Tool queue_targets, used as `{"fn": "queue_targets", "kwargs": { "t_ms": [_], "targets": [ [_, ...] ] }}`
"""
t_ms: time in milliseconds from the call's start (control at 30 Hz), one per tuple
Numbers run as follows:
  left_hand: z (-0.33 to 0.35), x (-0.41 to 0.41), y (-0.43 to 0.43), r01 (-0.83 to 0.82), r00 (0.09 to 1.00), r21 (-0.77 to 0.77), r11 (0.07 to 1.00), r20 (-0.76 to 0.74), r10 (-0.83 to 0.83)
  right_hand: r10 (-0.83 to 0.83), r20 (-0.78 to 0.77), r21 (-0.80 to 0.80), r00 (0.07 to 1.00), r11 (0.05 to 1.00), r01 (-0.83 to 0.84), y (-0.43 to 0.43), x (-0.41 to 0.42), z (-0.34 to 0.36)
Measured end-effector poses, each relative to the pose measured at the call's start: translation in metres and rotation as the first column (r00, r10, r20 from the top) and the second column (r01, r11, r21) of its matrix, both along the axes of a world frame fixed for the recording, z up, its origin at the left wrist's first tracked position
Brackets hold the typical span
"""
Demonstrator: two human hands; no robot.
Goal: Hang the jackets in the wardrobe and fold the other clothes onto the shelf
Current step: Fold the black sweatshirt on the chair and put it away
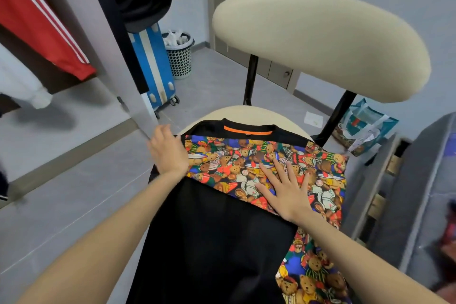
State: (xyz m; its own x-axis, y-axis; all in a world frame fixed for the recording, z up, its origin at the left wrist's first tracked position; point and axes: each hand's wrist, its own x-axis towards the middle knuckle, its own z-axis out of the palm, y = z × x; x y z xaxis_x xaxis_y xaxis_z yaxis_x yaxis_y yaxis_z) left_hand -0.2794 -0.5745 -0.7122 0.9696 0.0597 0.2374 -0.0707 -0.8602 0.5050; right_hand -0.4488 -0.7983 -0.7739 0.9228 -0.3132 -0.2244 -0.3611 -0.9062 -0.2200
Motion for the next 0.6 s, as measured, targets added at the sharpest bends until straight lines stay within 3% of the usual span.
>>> {"fn": "queue_targets", "kwargs": {
  "t_ms": [67, 100, 167, 267, 367, 433, 500, 600],
  "targets": [
    [0.002, -0.027, -0.026, 0.213, 0.957, 0.144, 0.966, 0.167, -0.236, -0.05, 0.043, 0.048, 0.998, 0.998, 0.048, 0.001, 0.002, 0.003],
    [0.002, -0.041, -0.042, 0.358, 0.906, 0.18, 0.916, 0.171, -0.388, -0.083, 0.077, 0.065, 0.994, 0.995, 0.079, 0.003, 0.003, 0.004],
    [-0.008, -0.066, -0.072, 0.586, 0.801, 0.232, 0.776, -0.026, -0.598, -0.135, 0.105, 0.065, 0.985, 0.99, 0.129, 0.002, 0.003, 0.005],
    [-0.034, -0.08, -0.09, 0.659, 0.752, 0.409, 0.632, -0.351, -0.558, -0.162, 0.054, 0.016, 0.985, 0.987, 0.161, -0.01, -0.006, -0.001],
    [-0.053, -0.063, -0.074, 0.572, 0.811, 0.378, 0.728, -0.392, -0.434, -0.269, 0.017, 0.025, 0.963, 0.963, 0.269, -0.036, -0.023, -0.008],
    [-0.06, -0.05, -0.063, 0.528, 0.824, 0.302, 0.794, -0.407, -0.393, -0.38, 0.022, 0.129, 0.925, 0.918, 0.375, -0.054, -0.032, -0.011],
    [-0.062, -0.041, -0.059, 0.521, 0.816, 0.252, 0.816, -0.428, -0.389, -0.425, 0.028, 0.234, 0.905, 0.883, 0.407, -0.064, -0.035, -0.013],
    [-0.062, -0.04, -0.061, 0.516, 0.818, 0.255, 0.818, -0.43, -0.382, -0.432, 0.047, 0.261, 0.901, 0.876, 0.406, -0.068, -0.037, -0.011]
  ]
}}
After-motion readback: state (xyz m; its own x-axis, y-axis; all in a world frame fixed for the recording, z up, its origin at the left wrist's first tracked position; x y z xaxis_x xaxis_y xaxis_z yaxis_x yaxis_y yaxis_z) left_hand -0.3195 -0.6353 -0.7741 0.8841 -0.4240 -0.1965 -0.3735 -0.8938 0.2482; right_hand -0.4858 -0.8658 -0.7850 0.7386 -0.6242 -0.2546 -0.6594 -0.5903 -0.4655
